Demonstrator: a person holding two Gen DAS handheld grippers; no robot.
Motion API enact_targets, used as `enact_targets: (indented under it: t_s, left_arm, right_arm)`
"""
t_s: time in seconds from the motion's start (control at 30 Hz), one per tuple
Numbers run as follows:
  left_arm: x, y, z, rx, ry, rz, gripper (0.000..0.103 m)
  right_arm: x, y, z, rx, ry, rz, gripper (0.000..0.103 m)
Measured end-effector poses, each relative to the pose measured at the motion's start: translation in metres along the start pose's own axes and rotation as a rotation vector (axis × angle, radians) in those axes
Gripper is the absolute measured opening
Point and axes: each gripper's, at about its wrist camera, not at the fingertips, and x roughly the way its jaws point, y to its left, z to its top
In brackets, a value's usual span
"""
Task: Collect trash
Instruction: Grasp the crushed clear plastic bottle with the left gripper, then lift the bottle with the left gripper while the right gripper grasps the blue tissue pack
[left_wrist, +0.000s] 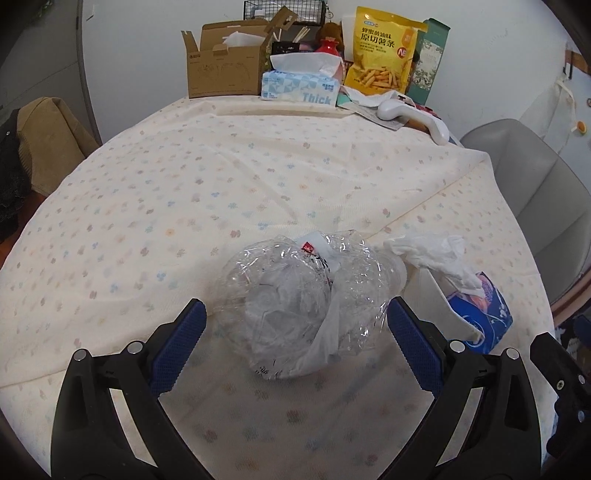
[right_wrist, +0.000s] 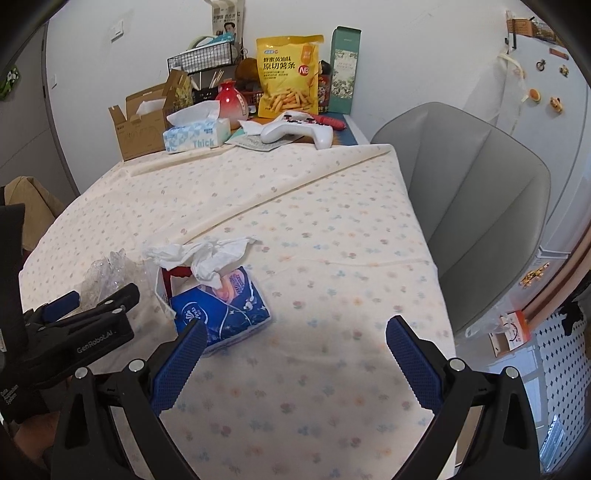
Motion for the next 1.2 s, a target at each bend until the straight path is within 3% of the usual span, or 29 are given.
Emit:
enact_targets:
  t_s: [0.87, 0.97, 1.03, 1.1, 1.2]
  left_arm:
    - [0.011, 0.016, 0.009, 0.000, 0.028, -0.018, 0.097]
    - [0.012, 0.019, 0.010, -0.012, 0.028, -0.016, 0.097]
    - [0.014, 0.016, 0.011, -0.005, 0.031, -0.008, 0.097]
    - [0.015, 0.014, 0.013, -0.004, 0.027, -0.012, 0.097]
    - [0.013, 0.013, 0.014, -0.001, 0.013, -0.011, 0.096]
  right_arm:
    - [0.056, 0.046, -0.004, -0.117, 0.115, 0.093, 0.094]
    - [0.058, 0.047, -0.005, -0.116, 0.114, 0.129, 0.068]
    - [0.055, 0.048, -0.003, -0.123, 0.112, 0.145, 0.034]
    - [0.053, 0.046, -0.001, -0.121, 0.126, 0.156, 0.021]
    - [0.050, 0.041, -0.003, -0.115, 0.129, 0.156, 0.014]
